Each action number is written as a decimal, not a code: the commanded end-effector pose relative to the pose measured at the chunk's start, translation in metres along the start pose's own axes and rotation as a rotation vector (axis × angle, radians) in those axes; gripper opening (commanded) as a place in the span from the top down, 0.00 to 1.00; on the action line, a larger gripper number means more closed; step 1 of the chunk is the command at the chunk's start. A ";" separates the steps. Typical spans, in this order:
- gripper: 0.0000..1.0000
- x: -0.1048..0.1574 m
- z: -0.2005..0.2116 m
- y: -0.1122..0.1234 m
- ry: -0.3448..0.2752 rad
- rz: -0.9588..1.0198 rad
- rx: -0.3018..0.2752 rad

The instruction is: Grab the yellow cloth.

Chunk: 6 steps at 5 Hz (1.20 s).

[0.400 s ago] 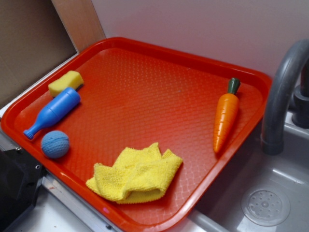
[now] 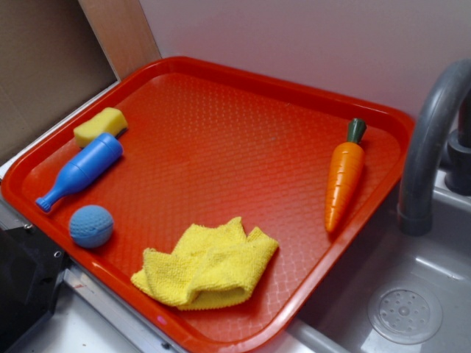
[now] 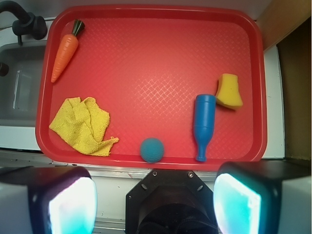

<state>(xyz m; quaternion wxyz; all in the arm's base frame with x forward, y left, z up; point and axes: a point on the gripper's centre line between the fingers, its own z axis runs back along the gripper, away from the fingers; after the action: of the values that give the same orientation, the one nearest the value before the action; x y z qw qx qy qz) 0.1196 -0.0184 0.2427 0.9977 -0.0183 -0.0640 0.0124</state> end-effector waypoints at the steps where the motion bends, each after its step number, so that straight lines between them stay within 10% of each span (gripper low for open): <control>1: 0.00 0.009 -0.054 -0.101 -0.110 -0.492 -0.073; 3: 0.00 -0.058 -0.130 -0.152 0.010 -0.963 -0.238; 6: 0.00 -0.058 -0.130 -0.152 0.010 -0.963 -0.238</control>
<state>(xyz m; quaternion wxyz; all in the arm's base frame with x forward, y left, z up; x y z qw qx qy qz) 0.0983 -0.1780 0.1041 0.8818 -0.0979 -0.0548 -0.4580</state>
